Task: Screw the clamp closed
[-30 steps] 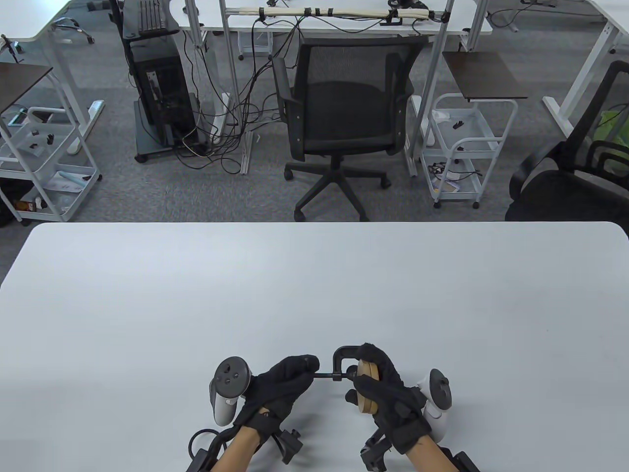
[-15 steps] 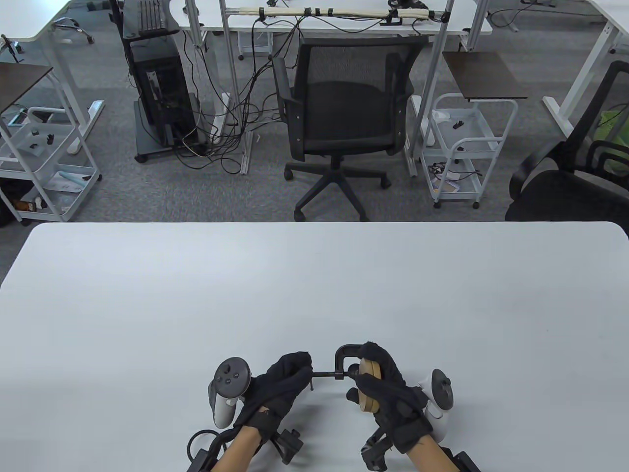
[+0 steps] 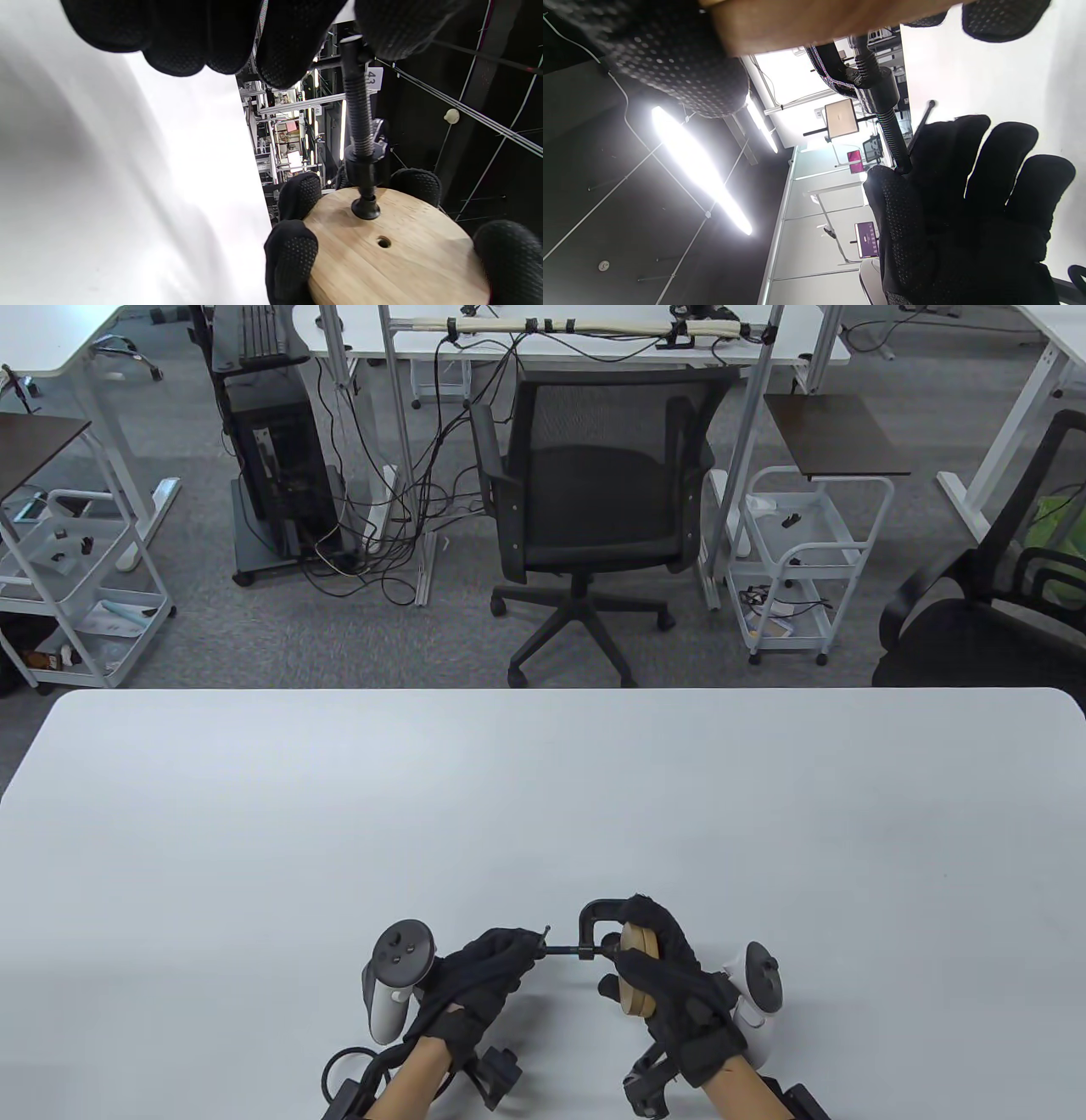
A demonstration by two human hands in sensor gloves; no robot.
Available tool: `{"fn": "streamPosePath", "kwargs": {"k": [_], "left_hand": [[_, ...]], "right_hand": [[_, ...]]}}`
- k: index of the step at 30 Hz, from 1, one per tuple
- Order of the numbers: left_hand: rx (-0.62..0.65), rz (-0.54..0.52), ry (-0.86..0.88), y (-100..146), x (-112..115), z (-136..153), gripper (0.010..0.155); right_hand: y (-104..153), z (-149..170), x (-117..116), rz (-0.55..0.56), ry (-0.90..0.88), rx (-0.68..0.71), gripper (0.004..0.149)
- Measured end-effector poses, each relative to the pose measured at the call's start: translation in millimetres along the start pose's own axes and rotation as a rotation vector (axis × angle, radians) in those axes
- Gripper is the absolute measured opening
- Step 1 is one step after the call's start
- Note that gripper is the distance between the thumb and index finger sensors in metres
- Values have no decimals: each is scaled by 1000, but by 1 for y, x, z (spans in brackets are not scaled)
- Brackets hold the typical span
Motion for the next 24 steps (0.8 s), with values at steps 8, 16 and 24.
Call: {"fn": "streamPosePath", "kwargs": {"k": [8,16,24], "left_hand": [[79,-5,-35,-1,0,-7,49],[120,-16,-50,-1,1,-10,46],[152,-42,-73,0,1,-12,45]], "right_hand": [[0,1,0,-9,5,1,76],[0,1,-1,-12,10,0,76],[0,0,0,13,28,8,76]]}}
Point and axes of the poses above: the tracker on the back of each hand, its own z axis roughly to the little-finger side, its own y axis roughly from the fingertips to the wrist, x = y × z, the point moved 1 cm from there along -y, roughly from the wrist to the fingertips, and after that the axes turned 15 degrees about z, right-handed, at the moved point
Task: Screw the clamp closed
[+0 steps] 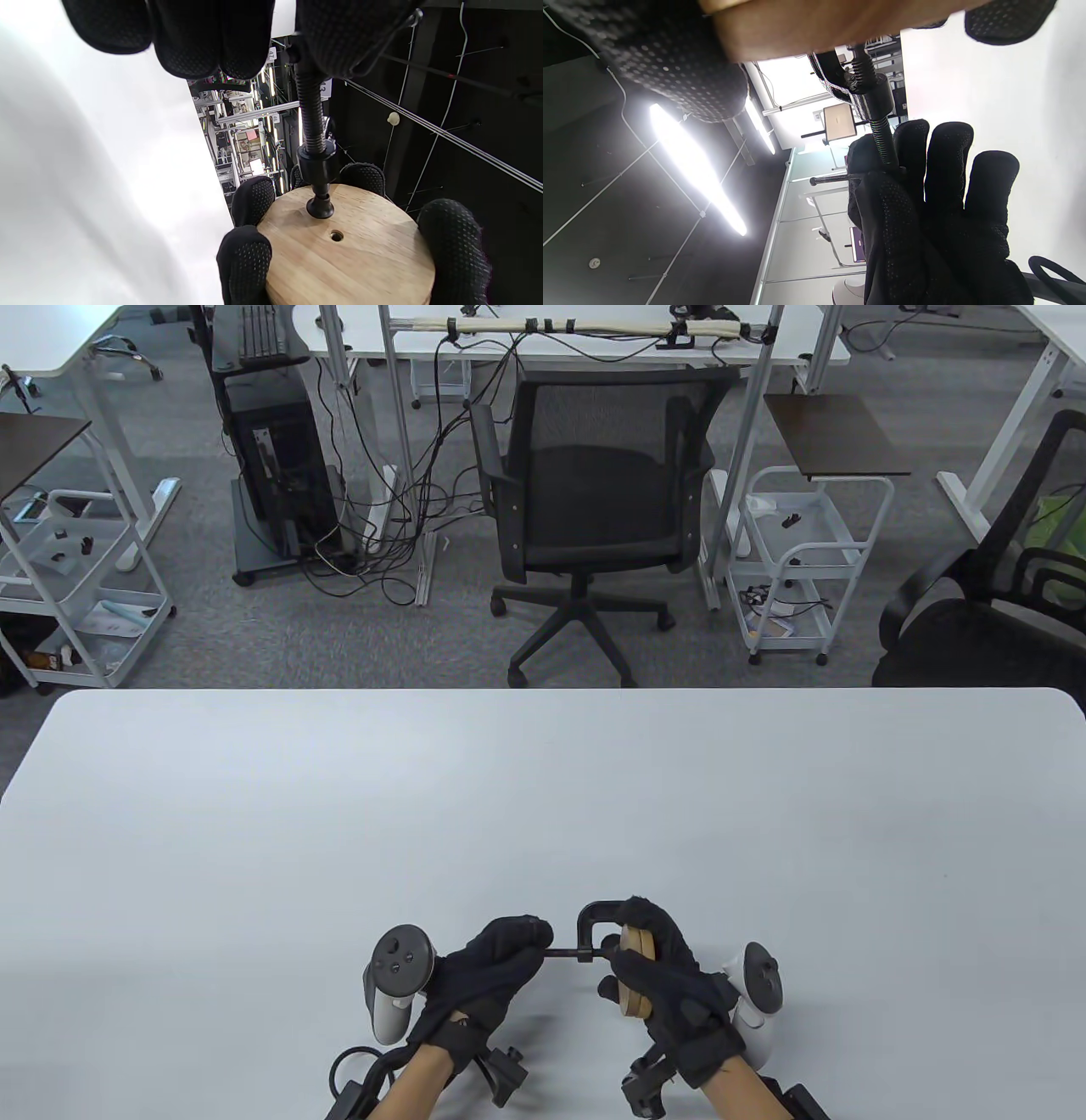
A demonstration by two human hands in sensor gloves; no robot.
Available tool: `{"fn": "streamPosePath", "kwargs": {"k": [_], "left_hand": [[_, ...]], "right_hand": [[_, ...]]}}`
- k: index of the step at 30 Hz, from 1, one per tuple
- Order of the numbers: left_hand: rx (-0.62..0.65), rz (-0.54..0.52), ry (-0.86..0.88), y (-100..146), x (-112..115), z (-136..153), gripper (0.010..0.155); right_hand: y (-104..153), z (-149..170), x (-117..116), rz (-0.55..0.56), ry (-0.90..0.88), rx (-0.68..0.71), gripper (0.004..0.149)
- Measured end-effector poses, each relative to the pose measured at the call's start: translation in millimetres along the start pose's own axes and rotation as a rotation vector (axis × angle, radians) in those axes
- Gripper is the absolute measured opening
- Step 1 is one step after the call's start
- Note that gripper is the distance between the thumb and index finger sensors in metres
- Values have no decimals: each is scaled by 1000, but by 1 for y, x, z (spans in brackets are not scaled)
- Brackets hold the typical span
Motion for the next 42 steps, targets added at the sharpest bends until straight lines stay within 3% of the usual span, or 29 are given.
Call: {"fn": "streamPosePath", "kwargs": {"k": [4,10,15,19,21,26,33,42], "left_hand": [[-18,11,5,0,1,2,47],[-61,2,48,2,-1,6,67],[-160,-38,28,5,-3,11,57],[-218,118,54,3,2,17,65],[-206,96,67,2,4,18,71],[-156,129,108,-1,6,16,62],[-87,77,35,-2,5,7,49],[-19,61,26,-2,4,1,45]], "right_hand": [[0,0,0,9,3,8,76],[0,-2,2,26,-17,20,76],[0,-3,3,33,-22,26,76],[0,-3,3,21,-17,27,76],[1,-2,1,9,-14,27,76],[1,-1,-1,-1,-16,24,76],[1,-1,-2,-2,-14,16,76],[1,0,-2,-2,-15,12,76]]}}
Point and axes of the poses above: the tracker on the back of each hand, its own z axis roughly to the little-finger side, its own y axis roughly from the fingertips to the wrist, x = y × z, the point moved 1 cm from there along -y, roughly from the wrist to the fingertips, and after that the axes turned 15 degrees about z, right-handed, at the moved point
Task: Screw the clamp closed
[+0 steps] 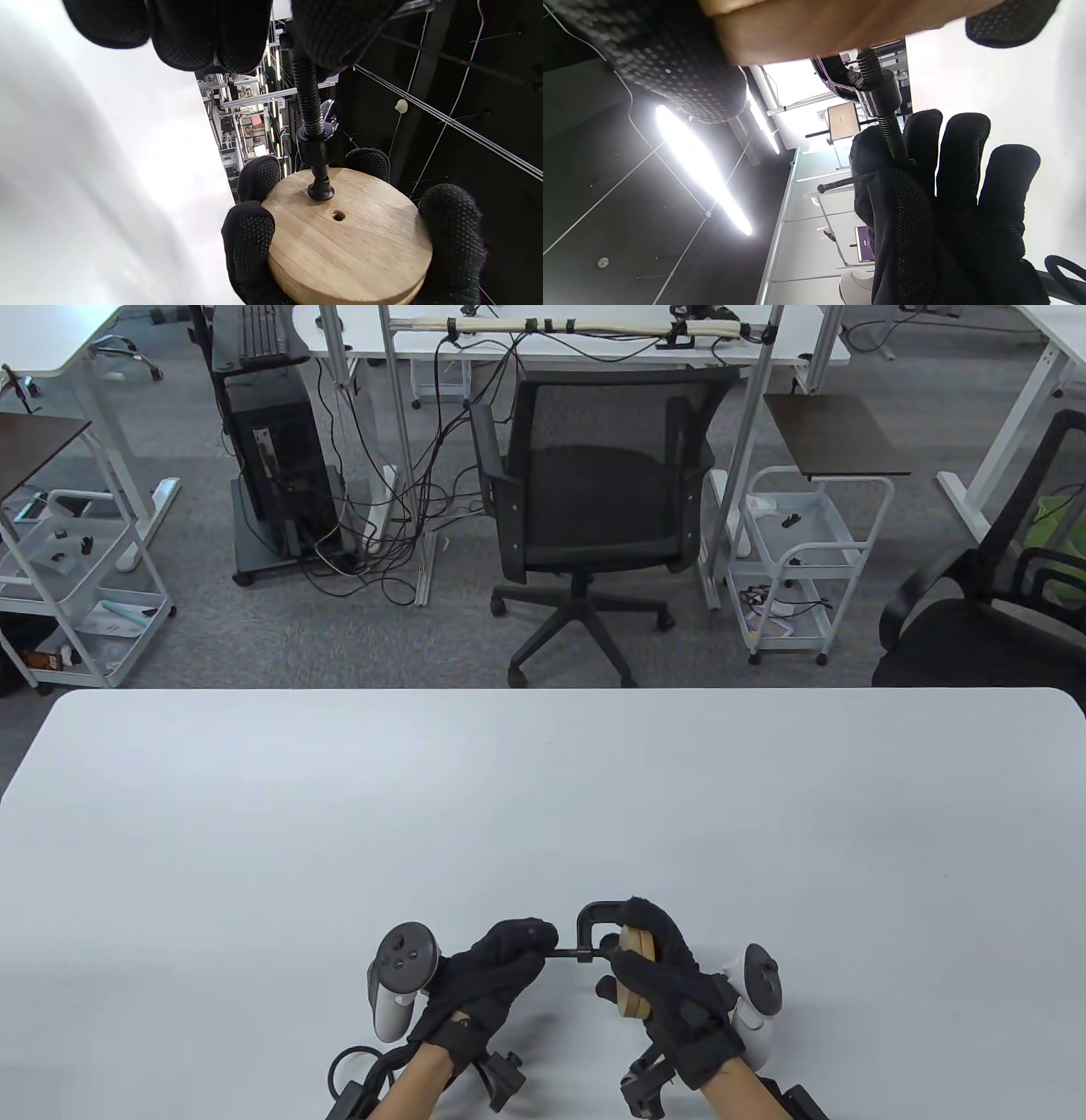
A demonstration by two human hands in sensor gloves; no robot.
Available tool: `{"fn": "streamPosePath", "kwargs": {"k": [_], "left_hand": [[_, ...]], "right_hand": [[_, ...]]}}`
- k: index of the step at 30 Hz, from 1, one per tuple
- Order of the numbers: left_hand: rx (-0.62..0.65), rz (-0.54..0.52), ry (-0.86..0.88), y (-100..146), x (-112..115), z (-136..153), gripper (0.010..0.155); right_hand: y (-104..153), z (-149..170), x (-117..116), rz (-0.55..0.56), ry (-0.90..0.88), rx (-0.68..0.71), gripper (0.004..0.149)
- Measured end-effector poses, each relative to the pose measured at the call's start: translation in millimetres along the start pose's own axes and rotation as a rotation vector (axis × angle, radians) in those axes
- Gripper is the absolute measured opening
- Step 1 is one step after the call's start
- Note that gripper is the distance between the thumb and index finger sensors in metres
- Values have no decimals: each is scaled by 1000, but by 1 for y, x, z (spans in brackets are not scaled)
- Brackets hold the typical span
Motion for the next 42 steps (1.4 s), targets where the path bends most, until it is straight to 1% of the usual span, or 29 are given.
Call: {"fn": "streamPosePath", "kwargs": {"k": [4,7,10,12,15,17,21,23,24,26,29,32,38,42], "left_hand": [[-20,-3,6,1,0,0,48],[-46,-6,-7,3,-1,0,66],[-93,-18,-17,5,-3,3,71],[-126,-63,-32,7,-4,5,70],[-169,-118,-51,10,-7,6,58],[-182,-112,-49,10,-6,7,59],[-187,-58,4,8,-3,10,64],[-176,-26,32,6,-1,11,69],[-171,-16,45,6,0,12,69],[-151,9,53,4,1,11,67],[-127,12,56,3,2,11,60],[-96,24,42,1,2,8,58],[-15,-14,-8,0,1,-1,48],[3,-43,-56,1,0,-5,46]], "right_hand": [[0,1,0,3,-23,-13,76],[0,1,1,17,-53,-24,76],[0,1,2,21,-41,-16,76],[0,0,2,19,-43,-11,76],[0,0,2,17,-41,-7,76],[0,0,2,16,-42,-7,76],[0,0,2,8,-39,-9,76],[1,0,2,4,-34,-6,76],[1,0,1,5,-32,-5,76],[0,1,1,1,-32,-9,76],[1,1,1,0,-31,-10,76],[1,1,1,-1,-30,-13,76],[1,1,0,-6,-25,-14,76],[1,1,0,-8,-25,-15,76]]}}
Point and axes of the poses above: the tracker on the back of each hand, its own z axis roughly to the little-finger side, its own y axis roughly from the fingertips to the wrist, x = y × z, the point moved 1 cm from there along -y, roughly from the wrist to the fingertips, and after that the axes turned 15 degrees about z, right-handed, at the moved point
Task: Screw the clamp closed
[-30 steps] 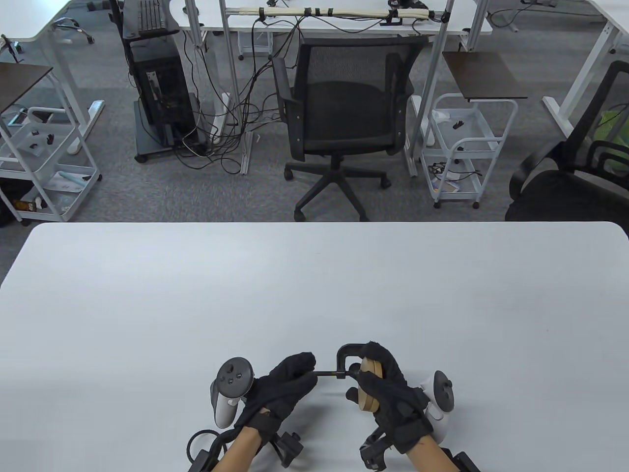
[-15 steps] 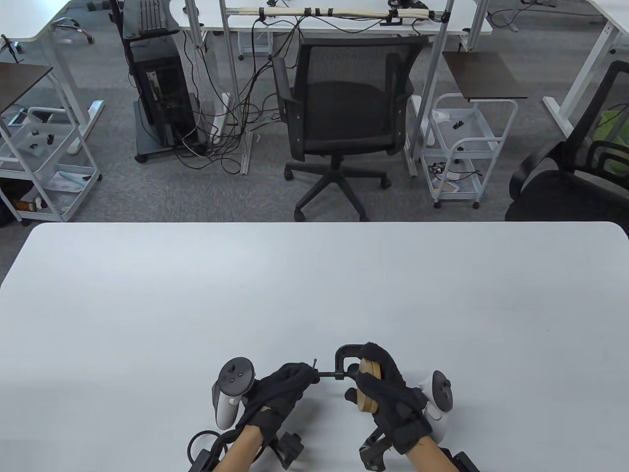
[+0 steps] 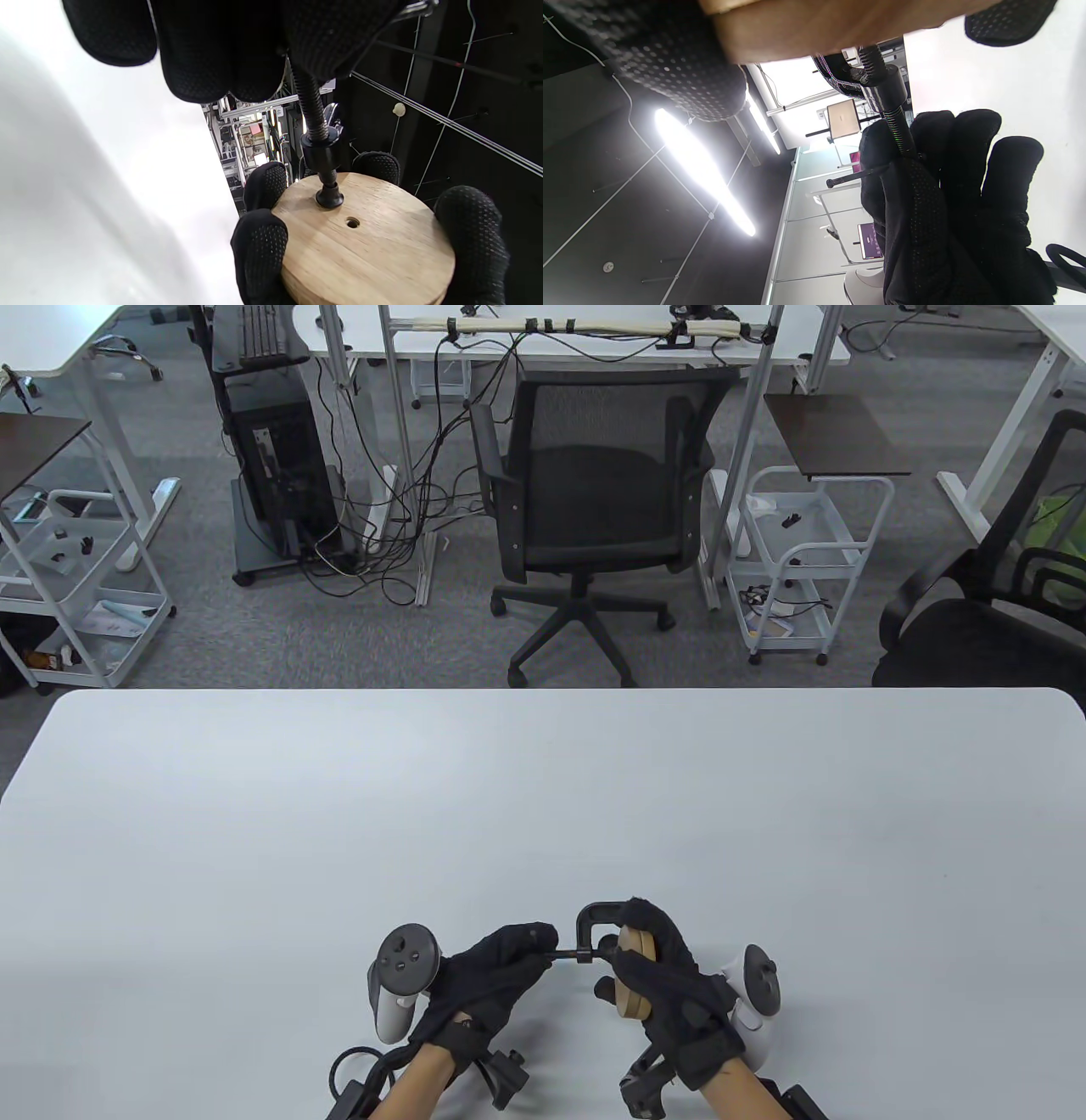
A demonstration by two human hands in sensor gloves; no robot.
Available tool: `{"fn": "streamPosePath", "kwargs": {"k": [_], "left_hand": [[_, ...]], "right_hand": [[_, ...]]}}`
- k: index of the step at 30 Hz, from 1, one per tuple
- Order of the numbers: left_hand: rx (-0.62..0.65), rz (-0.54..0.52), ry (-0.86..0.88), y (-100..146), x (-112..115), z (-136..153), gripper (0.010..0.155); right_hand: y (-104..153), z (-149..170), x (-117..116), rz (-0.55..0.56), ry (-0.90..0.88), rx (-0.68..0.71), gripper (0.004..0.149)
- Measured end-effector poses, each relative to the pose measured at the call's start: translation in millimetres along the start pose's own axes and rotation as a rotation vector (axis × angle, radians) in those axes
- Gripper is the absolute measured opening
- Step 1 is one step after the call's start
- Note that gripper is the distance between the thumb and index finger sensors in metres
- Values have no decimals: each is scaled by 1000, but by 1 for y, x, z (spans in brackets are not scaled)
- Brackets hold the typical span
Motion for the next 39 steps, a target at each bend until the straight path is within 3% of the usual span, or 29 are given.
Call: {"fn": "streamPosePath", "kwargs": {"k": [6,13,17,21,39], "left_hand": [[-5,11,14,0,1,0,48],[-103,-24,-57,3,-4,4,69],[-157,-63,-47,6,-6,8,60],[-190,-11,-3,6,-3,11,63],[-107,44,224,2,2,14,61]], "right_hand": [[0,0,0,2,-2,5,76],[0,-3,1,20,-22,16,76],[0,-3,1,22,-25,18,76],[1,-3,0,12,-21,15,76],[1,-3,1,5,-13,23,76]]}}
Point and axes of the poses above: the tracker on the back of each hand, its own z axis roughly to the little-finger side, its own y axis roughly from the fingertips to the wrist, x = y × z, the point moved 1 cm from there along -y, roughly from the wrist to the fingertips, and after that the axes turned 15 degrees about z, right-handed, at the moved point
